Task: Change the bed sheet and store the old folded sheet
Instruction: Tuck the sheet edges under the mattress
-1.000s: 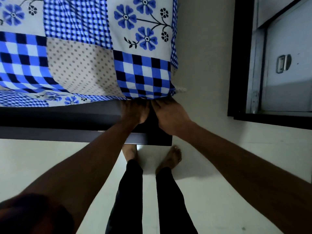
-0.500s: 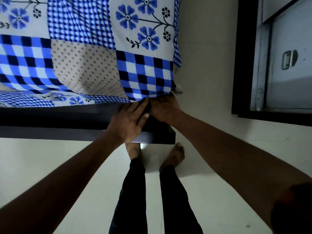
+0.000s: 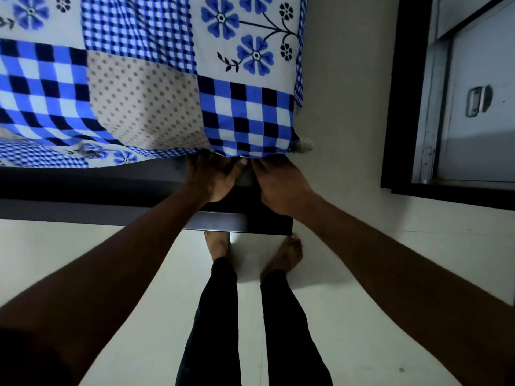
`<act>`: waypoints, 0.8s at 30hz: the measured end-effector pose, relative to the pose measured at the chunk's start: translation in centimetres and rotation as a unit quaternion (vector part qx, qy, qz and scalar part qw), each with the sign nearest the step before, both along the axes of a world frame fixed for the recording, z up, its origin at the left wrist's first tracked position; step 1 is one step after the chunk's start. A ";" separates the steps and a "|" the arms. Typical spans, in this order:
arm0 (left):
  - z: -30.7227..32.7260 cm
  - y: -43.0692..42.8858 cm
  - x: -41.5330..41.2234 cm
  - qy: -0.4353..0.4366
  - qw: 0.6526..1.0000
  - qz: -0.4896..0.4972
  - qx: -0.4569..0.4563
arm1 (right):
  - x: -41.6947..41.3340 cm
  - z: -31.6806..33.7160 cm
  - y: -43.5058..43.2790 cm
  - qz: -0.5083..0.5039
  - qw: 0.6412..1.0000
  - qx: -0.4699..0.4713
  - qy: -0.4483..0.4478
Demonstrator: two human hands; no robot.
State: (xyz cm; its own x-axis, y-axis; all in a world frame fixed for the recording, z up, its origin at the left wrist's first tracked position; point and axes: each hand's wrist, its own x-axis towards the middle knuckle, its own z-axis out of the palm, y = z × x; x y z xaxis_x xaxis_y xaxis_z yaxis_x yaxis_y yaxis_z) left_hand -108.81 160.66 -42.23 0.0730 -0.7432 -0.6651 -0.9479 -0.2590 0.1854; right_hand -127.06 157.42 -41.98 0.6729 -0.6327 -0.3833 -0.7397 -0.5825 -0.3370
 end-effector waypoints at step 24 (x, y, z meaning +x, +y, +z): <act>3.6 2.7 -9.9 0.166 0.981 0.010 -0.101 | -8.0 0.3 -7.2 0.139 0.983 -0.067 -0.100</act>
